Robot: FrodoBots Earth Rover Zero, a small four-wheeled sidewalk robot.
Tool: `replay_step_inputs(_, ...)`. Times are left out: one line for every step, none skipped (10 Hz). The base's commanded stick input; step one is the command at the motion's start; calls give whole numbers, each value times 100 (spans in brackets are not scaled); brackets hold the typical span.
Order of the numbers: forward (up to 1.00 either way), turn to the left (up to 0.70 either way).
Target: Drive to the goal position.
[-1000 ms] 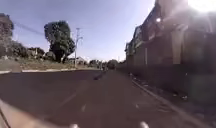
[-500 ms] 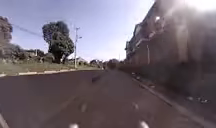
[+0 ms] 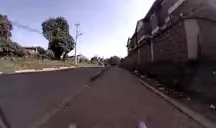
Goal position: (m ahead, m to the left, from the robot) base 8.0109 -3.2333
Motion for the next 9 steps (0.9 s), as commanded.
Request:
replay_step_inputs(100,0)
replay_step_inputs(100,0)
replay_step_inputs(100,0)
replay_step_inputs(100,0)
replay_step_inputs(100,0)
replay_step_inputs(100,0)
replay_step_inputs(100,0)
replay_step_inputs(100,0)
replay_step_inputs(100,0)
